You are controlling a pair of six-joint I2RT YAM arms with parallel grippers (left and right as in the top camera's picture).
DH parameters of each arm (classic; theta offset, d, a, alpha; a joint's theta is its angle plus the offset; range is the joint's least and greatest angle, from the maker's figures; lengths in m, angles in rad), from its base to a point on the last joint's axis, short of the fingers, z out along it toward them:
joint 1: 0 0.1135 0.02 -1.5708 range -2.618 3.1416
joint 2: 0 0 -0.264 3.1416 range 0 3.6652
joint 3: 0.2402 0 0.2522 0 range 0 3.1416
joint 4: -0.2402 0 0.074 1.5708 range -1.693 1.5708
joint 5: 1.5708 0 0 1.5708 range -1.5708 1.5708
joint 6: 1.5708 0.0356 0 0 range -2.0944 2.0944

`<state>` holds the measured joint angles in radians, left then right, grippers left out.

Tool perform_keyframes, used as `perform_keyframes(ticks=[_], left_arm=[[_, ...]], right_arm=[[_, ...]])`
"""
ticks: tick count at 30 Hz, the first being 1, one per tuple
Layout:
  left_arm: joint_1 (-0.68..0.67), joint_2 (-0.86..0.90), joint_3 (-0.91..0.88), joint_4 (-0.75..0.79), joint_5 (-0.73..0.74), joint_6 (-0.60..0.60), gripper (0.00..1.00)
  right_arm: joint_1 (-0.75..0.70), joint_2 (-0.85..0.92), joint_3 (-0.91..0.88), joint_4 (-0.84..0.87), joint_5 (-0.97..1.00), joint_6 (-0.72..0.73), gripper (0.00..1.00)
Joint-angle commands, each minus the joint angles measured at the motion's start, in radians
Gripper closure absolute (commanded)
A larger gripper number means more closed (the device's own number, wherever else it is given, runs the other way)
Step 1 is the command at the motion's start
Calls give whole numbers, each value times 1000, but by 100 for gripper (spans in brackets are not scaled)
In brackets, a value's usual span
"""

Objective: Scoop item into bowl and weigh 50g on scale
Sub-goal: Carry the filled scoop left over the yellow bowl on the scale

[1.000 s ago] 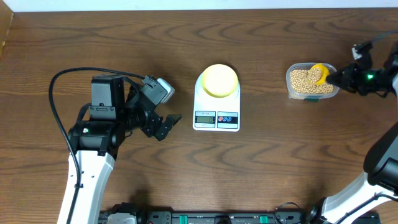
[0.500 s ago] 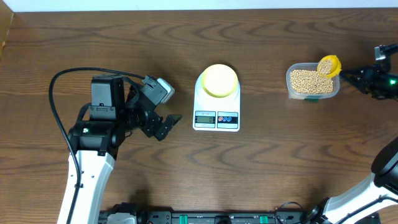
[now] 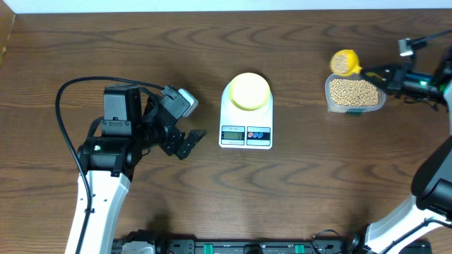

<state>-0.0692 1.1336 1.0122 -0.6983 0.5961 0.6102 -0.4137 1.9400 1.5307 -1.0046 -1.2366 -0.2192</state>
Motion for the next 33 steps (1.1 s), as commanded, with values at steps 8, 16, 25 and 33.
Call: perform_keyframes(ticks=[8,16,25,33], left_arm=[[0,3,14,1,-5,6,2],[0,3,14,1,-5,6,2],[0,3,14,1,-5,6,3],[0,3,14,1,-5,6,2]], right_arm=[[183,9,3,82,-56,90,99],[335,9,3,201,68,240,99],[456,9,4,209,219,241,99],[551,9,33,230,387,253,99]])
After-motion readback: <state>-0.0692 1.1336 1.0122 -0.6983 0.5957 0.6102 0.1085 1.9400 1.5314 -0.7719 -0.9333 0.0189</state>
